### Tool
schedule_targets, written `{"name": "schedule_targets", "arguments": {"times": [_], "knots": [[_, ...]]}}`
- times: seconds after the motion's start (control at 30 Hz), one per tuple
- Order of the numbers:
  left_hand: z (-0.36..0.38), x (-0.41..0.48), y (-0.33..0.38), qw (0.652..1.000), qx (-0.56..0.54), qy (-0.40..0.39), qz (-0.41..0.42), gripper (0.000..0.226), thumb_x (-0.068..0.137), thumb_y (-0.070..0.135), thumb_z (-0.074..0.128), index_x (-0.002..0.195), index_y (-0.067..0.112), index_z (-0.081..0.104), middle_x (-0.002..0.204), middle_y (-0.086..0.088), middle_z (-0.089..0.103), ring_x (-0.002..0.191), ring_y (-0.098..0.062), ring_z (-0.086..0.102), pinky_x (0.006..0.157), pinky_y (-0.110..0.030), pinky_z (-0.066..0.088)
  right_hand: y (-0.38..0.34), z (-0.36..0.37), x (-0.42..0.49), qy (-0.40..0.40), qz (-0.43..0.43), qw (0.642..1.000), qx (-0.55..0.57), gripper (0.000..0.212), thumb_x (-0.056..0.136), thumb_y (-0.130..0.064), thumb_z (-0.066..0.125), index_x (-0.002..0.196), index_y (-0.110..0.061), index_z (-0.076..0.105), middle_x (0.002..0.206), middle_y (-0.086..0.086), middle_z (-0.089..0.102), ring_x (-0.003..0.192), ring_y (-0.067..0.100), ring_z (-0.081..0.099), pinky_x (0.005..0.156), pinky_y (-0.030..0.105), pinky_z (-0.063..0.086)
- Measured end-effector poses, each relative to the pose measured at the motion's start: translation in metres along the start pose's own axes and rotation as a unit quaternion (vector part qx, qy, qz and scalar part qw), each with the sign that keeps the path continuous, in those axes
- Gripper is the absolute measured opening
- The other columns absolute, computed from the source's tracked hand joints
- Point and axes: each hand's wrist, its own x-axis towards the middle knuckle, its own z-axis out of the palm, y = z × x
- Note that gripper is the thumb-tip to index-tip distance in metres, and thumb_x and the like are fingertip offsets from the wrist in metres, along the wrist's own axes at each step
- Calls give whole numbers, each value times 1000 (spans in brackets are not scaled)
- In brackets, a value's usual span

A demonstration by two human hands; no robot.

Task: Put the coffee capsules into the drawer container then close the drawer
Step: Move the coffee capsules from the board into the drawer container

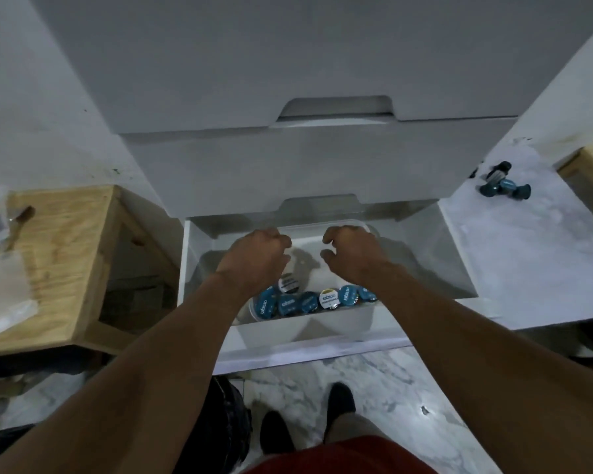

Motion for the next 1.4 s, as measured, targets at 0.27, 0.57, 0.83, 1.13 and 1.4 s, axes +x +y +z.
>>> {"name": "schedule_targets", "arguments": {"times": [0.27, 0.57, 0.83, 1.13, 1.4], "knots": [[-16, 45, 141, 991, -27, 67, 116, 30, 93, 24, 48, 118, 11, 58, 122, -12, 57, 112, -32, 54, 95, -39, 45, 95, -77, -49, 140, 62, 987, -41, 23, 87, -20, 53, 102, -9, 65, 104, 13, 67, 92, 33, 62, 78, 34, 48], [-2, 108, 341, 985, -39, 98, 135, 25, 94, 21, 47, 114, 9, 54, 115, -10, 53, 104, -28, 54, 83, -40, 49, 287, -145, -121, 175, 110, 977, -56, 22, 89, -23, 56, 106, -11, 62, 105, 10, 63, 95, 30, 60, 80, 38, 51], [21, 170, 422, 994, -18, 60, 91, 26, 94, 21, 48, 116, 10, 54, 118, -10, 53, 105, -28, 54, 84, -39, 49, 402, -172, -114, 144, 101, 984, -33, 29, 88, -21, 56, 115, -12, 60, 110, 10, 63, 99, 30, 60, 82, 35, 48], [37, 293, 423, 998, -12, 31, 44, 27, 93, 15, 48, 120, 8, 52, 118, -11, 52, 103, -29, 56, 81, -37, 47, 458, -182, -12, 105, 105, 989, 5, 34, 89, -18, 56, 123, -14, 53, 117, 8, 59, 101, 29, 59, 88, 39, 51], [66, 379, 418, 997, -81, 12, -5, 25, 89, 11, 53, 114, 8, 55, 114, -12, 53, 103, -30, 56, 81, -38, 47, 484, -170, 74, 23, 138, 990, 23, 40, 90, -17, 57, 128, -15, 47, 121, 10, 52, 102, 30, 57, 85, 35, 46]]}}
